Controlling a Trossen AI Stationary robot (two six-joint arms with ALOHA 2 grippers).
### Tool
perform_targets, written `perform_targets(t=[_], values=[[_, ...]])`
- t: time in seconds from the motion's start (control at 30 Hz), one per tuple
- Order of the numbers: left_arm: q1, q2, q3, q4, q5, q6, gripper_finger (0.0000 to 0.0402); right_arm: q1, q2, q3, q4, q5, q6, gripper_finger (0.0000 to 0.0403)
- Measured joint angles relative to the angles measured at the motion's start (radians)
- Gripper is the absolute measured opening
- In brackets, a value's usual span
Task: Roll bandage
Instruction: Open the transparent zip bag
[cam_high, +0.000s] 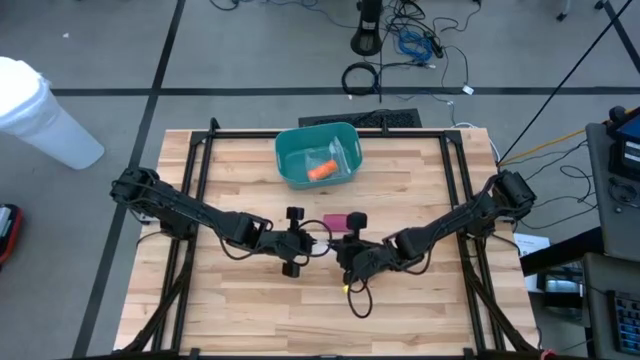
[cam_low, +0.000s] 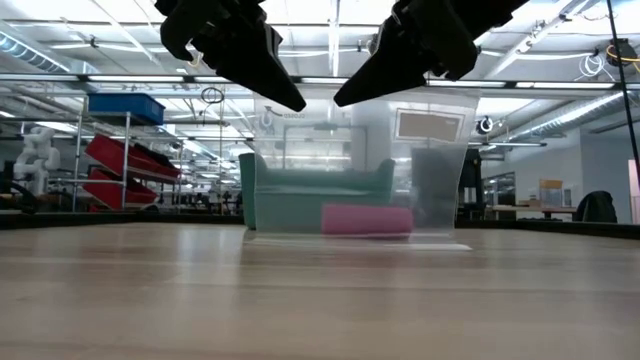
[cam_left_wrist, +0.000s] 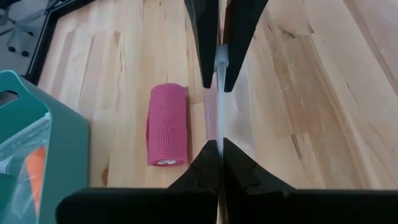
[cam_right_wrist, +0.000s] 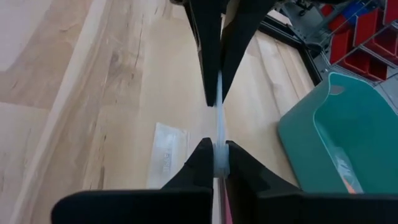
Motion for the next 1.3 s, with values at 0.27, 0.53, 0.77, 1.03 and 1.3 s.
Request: perform_targets(t=[0.27, 0.53, 0.77, 1.03, 1.3], values=[[0.000, 0.000, -0.001, -0.005, -0.016, 0.000, 0.0000, 0.025, 0.000, -0.001, -0.038, 0.030, 0.034, 0.0006], [0.000, 0.000, -0.004, -0.021, -0.054, 0.006, 0.0000, 0.058, -0.015, -0.003, -0.172, 0.083, 0.150, 0.0010], [-0.001, 0.000, -0.003, -0.024, -0.062, 0.006, 0.0000, 0.084, -0.015, -0.003, -0.221, 0.088, 0.221, 0.0009], [0.000, 0.000, -0.003, -0.029, -0.069, 0.007, 0.0000, 0.115, -0.015, -0.003, -0.310, 0.091, 0.295, 0.0009], [0.000, 0.000, -0.003, -0.030, -0.071, 0.006, 0.0000, 0.157, -0.018, -0.003, -0.389, 0.109, 0.356, 0.0010]])
